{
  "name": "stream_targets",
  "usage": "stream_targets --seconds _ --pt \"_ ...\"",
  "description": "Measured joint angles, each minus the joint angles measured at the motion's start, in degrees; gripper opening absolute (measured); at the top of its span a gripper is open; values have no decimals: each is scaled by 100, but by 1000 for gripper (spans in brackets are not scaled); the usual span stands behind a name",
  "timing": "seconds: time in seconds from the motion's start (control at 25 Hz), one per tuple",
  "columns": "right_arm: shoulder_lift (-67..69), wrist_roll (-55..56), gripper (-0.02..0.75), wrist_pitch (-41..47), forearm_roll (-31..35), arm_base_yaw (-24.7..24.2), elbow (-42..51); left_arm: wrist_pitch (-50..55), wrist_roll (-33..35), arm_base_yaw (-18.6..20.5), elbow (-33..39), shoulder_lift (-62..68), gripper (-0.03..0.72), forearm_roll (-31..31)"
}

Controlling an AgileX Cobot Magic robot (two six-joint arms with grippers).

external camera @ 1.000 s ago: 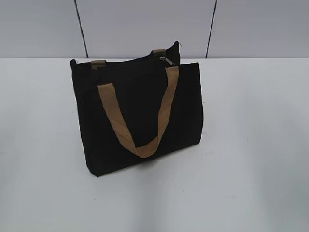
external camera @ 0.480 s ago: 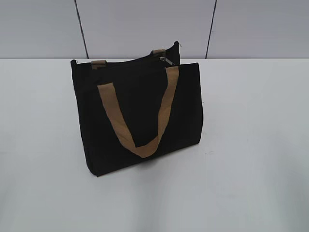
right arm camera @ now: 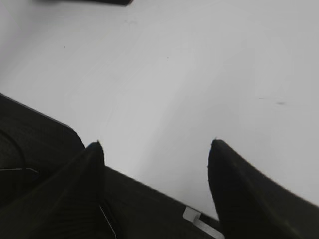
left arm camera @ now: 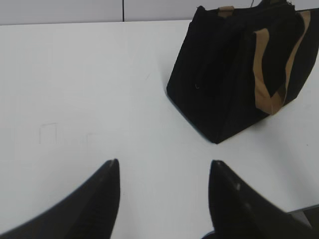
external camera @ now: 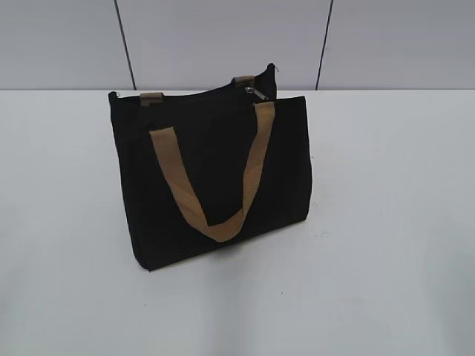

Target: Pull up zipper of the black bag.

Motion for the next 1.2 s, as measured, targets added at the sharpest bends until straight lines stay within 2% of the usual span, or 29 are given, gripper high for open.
stream_targets --seconds 0.36,1.0,1.08,1.2 --pt "-1317 172 506 0 1 0 12 -6 0 0 5 0 428 0" --pt "-1365 267 506 -5 -73 -8 12 -25 2 5 5 -11 373 -14" --pt "-1365 271 506 -5 -73 -120 12 -25 2 5 5 -11 363 -14" --pt "-1365 273 506 -5 -73 -655 12 -25 2 38 5 -11 347 -14"
